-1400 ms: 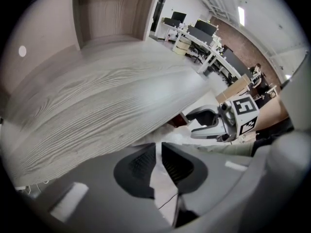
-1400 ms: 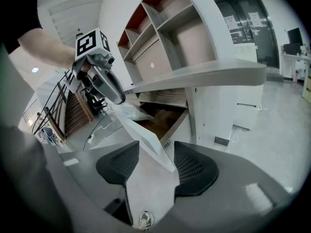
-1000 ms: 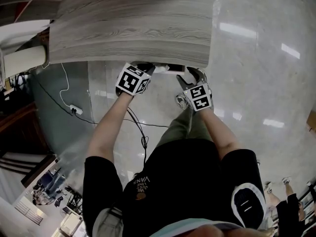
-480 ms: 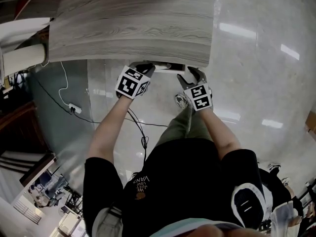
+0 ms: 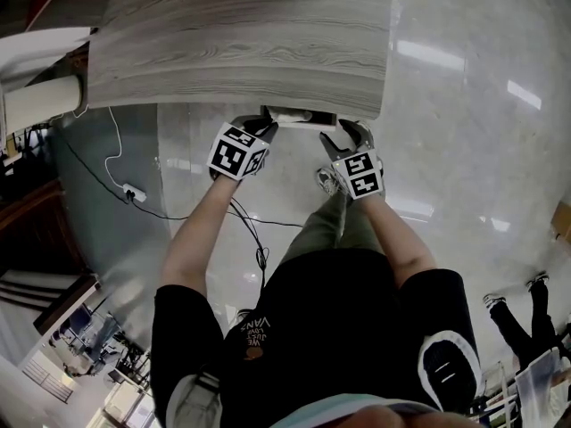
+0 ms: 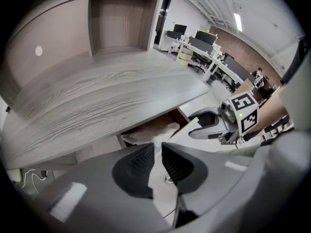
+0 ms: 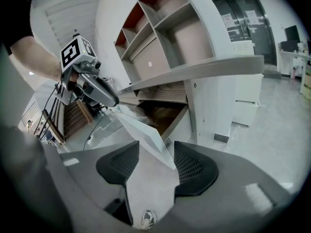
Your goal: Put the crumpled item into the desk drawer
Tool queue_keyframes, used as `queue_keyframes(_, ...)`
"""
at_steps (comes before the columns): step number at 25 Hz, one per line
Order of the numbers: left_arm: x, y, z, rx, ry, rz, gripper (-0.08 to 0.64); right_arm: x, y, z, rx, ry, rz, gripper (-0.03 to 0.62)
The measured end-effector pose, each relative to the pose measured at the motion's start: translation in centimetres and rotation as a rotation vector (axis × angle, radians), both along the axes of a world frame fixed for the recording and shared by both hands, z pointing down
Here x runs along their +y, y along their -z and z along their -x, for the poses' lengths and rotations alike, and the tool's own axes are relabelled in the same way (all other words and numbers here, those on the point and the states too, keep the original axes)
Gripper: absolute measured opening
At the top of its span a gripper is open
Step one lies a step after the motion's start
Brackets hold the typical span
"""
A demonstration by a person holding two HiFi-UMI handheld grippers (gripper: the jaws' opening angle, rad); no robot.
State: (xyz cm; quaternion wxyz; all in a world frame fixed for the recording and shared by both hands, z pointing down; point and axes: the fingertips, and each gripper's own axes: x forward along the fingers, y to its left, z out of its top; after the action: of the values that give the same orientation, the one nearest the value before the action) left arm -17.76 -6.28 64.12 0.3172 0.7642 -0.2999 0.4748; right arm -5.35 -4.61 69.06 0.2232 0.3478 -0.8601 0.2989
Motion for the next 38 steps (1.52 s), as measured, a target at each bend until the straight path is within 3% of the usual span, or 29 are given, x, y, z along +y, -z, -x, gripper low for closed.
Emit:
queue_keyframes(9,-0.3,-1.9,-0.7,0.001,0.04,0.005,0.08,0.2,-0.7,-0.6,0.012,-0.006,0.006,0.199)
queue_keyframes(23,0.7,-1.3,-1.2,0.046,0.075,-0.009,0.08,0.6,0.6,-1.4,0.016,-0.002,-0.011,0.199)
queue_keyframes(38,1.2,3.9,-0.3,0.118,0.205,-0.221,0.08,1.2,8.2,-1.9,-0.051,-0.063,-0.103,0.196)
